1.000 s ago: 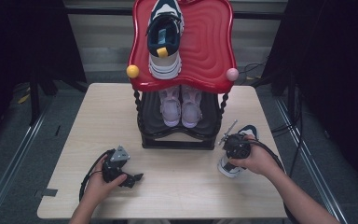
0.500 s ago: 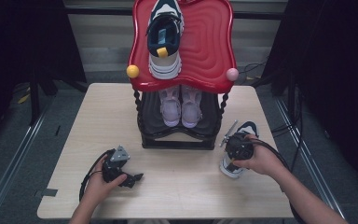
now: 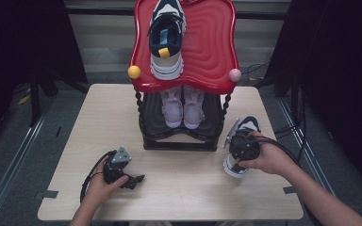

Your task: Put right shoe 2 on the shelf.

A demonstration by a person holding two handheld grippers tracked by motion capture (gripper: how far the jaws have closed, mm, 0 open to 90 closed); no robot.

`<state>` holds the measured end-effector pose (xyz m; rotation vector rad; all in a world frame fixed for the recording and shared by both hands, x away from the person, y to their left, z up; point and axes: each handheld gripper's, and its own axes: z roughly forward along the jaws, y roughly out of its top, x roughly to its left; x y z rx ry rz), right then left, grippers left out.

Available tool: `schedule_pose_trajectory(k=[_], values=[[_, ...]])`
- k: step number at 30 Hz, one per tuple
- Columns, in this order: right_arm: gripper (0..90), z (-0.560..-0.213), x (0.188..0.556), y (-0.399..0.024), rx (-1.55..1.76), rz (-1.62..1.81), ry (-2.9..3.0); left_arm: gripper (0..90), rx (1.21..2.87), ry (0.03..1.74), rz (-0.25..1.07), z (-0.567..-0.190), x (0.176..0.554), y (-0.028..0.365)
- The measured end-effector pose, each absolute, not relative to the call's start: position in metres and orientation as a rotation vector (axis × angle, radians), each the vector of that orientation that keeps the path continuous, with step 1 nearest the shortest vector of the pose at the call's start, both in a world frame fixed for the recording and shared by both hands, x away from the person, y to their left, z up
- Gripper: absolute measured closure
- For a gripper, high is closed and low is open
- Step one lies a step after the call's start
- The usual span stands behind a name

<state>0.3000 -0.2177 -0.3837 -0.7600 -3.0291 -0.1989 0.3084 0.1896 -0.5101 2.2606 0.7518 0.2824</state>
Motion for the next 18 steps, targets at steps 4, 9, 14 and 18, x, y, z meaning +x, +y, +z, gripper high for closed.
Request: schedule_pose_trajectory(k=[4, 9, 14, 18], values=[[69.1, -0.370, 0.300, -0.219, -0.728, -0.180, -3.052, 0.0, 2.261, 0.752, 0.283, -0.510, 0.308, 0.190], [69.1, -0.351, 0.302, -0.222, -0.717, -0.179, -3.067, 0.0, 2.265, 0.751, 0.279, -0.510, 0.308, 0.190], [69.1, -0.330, 0.304, -0.224, -0.712, -0.176, -3.073, 0.0, 2.266, 0.752, 0.283, -0.510, 0.308, 0.190], [69.0, -0.311, 0.307, -0.224, -0.696, -0.191, -3.057, 0.0, 2.266, 0.752, 0.283, -0.510, 0.308, 0.190]])
